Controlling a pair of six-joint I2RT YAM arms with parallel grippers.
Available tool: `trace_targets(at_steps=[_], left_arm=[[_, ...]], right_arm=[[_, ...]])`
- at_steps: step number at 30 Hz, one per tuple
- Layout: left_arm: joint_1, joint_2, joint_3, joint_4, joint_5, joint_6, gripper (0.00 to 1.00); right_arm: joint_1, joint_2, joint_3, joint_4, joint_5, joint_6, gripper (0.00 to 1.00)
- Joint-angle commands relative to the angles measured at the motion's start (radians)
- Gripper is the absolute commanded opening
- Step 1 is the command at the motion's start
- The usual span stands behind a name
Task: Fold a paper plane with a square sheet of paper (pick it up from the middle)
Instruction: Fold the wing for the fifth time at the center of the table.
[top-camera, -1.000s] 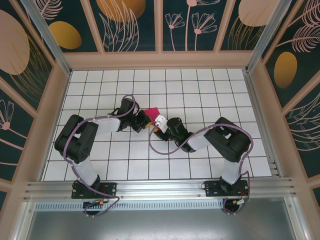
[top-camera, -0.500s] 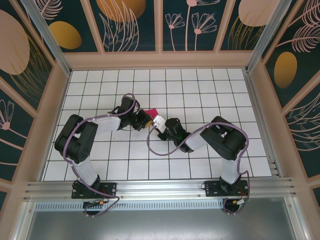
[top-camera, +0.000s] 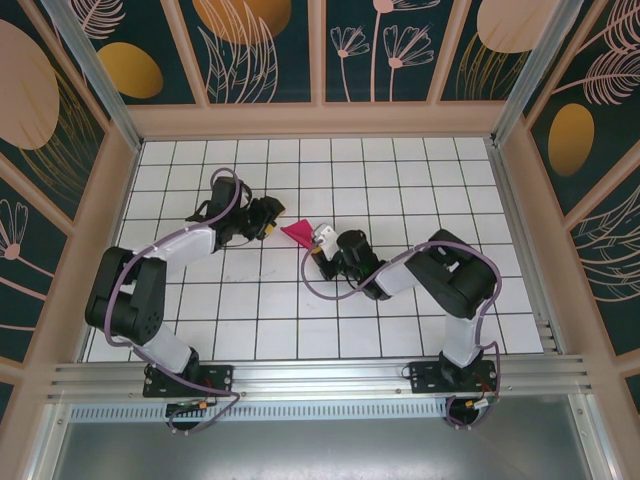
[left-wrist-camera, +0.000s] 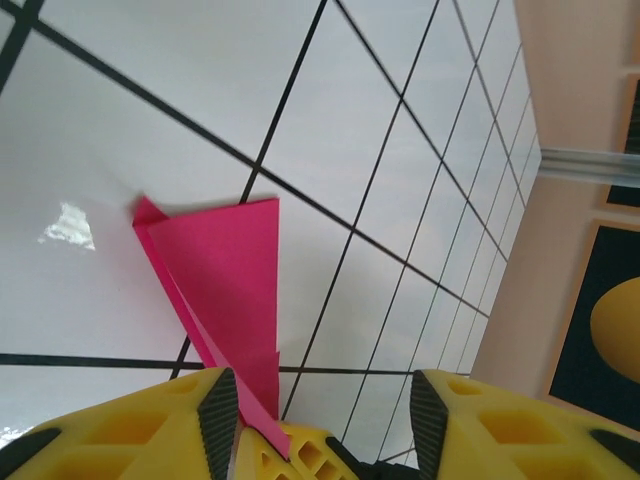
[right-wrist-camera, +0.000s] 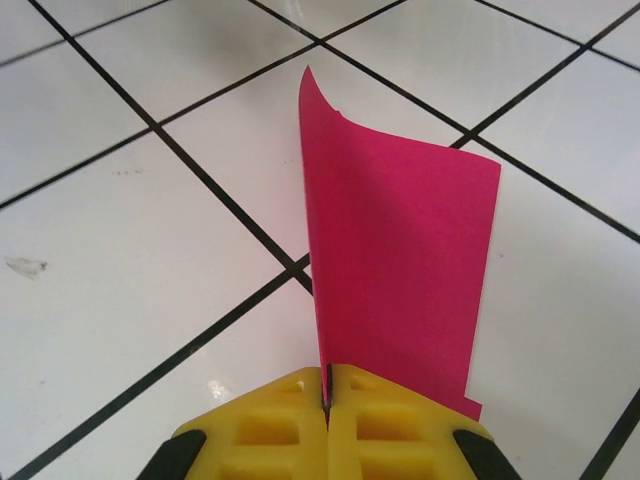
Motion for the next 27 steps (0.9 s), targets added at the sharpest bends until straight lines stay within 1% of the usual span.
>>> trace_targets(at_steps=[1,4,8,12,20,27], left_arm=[[0.0,-0.02,-0.047,0.015,-0.002,0.028,0.53],[-0.001,-0.031,-0.1,0.104,0.029,0.028,0.53],[-0.004,-0.059,-0.174,0.215,0.041,0.02,0.53],[-0.023,-0.062,-0.218,0.283,0.061,0.023,0.52],[-0.073,-0.016,-0.238,0.379,0.092,0.017,0.46],[-0.095,0.03,-0.225,0.404,0.102,0.014,0.38]], right_arm=[[-0.024,-0.037,0.015,-0.013,-0.113,0.133,0.0],[-0.049,-0.034,0.021,-0.015,-0.177,0.218,0.0],[-0.077,-0.025,0.031,-0.017,-0.252,0.322,0.0],[-0.102,-0.008,0.05,-0.028,-0.316,0.416,0.0],[-0.122,0.027,0.092,-0.077,-0.378,0.513,0.0],[-0.126,0.057,0.116,-0.11,-0.408,0.563,0.0]])
